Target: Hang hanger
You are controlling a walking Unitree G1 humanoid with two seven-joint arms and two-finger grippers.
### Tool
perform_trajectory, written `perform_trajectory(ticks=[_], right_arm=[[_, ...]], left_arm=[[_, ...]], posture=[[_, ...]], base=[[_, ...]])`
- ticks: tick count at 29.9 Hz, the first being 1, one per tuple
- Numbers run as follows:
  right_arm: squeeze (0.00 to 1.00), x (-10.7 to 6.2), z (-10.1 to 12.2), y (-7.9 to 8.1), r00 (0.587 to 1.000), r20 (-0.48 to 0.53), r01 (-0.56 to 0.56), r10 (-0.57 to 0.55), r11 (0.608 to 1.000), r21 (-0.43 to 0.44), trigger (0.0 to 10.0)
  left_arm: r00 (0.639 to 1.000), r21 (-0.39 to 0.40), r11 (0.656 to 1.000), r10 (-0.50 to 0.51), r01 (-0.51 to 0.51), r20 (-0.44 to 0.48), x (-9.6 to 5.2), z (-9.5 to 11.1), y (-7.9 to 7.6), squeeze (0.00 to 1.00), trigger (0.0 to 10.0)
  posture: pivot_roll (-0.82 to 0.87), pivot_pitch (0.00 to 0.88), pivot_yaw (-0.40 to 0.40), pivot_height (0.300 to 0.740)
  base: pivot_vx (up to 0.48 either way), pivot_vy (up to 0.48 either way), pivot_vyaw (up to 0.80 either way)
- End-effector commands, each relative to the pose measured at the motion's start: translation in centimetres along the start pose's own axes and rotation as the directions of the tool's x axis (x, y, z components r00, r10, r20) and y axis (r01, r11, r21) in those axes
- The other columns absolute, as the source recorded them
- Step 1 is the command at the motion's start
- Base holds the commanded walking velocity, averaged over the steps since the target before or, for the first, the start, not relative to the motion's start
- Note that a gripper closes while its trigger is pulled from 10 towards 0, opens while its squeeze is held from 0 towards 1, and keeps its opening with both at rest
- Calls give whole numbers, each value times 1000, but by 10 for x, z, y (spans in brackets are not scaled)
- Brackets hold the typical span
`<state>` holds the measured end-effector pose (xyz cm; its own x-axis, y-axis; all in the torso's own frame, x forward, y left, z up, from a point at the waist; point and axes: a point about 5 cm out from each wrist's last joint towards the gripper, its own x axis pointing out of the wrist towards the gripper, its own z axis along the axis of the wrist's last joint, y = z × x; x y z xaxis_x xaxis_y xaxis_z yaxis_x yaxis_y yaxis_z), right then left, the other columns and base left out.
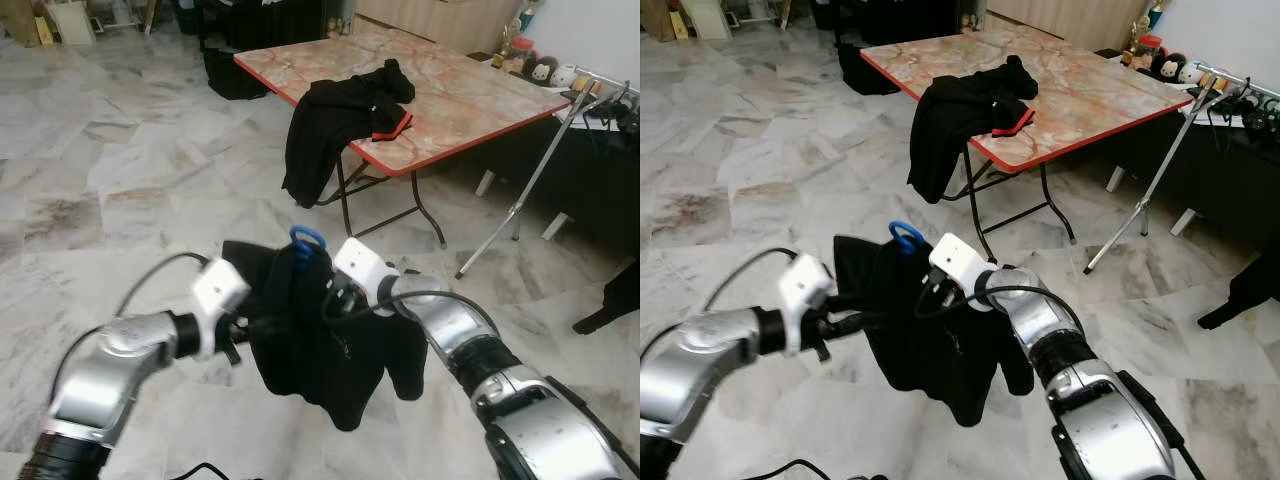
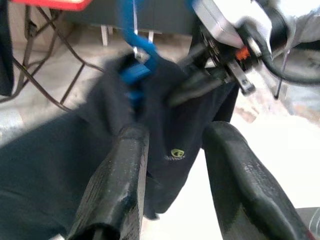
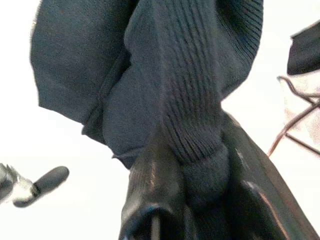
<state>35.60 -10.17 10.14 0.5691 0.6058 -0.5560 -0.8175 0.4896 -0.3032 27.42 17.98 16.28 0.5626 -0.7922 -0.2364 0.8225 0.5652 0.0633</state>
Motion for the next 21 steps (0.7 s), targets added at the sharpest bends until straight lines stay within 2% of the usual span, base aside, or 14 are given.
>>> perform_trajectory(ticks=[1,3,8,12,18,19,20,21], right_arm=[[0,-5,10,-5,999,48,-2,4,999,-45,10000],[0,-15,1,-6,995,51,-77,81,994,-78,10000],[0,-25,-5,-8,988,55,-139,145,984,-109,10000],[0,-29,-7,-10,986,55,-151,158,983,-109,10000],[0,-35,-6,-4,964,79,-240,253,960,-146,10000],[0,-36,-6,-2,959,84,-257,272,954,-154,10000],[0,-36,-5,-1,954,88,-270,286,950,-159,10000],[0,-37,-5,1,945,91,-295,313,940,-172,10000]], left_arm=[[1000,-2,1000,-4,4,9,-7,2,2,1000,10000],[998,-2,999,48,-48,-36,-32,-4,14,1000,10000],[998,-39,998,45,-47,-55,-44,-12,16,1000,10000],[999,-56,998,26,-29,-44,-45,-13,14,1000,10000],[998,-36,998,-57,56,-23,-33,-12,6,1000,10000],[998,-14,998,-57,57,-34,-31,-13,6,663,10000],[997,0,998,-58,58,-41,-29,-14,6,663,10000],[996,24,998,-57,59,-75,-26,-19,7,0,10000]], posture=[[55,0,-70,740],[57,0,-69,740],[59,0,-71,740],[57,0,-70,740],[54,0,-69,740],[52,0,-68,740],[52,0,-68,740],[52,0,-68,740]], base=[[0,0,0],[0,0,0],[0,0,0],[0,0,0],[0,0,0],[0,0,0],[0,0,0],[0,0,0]])
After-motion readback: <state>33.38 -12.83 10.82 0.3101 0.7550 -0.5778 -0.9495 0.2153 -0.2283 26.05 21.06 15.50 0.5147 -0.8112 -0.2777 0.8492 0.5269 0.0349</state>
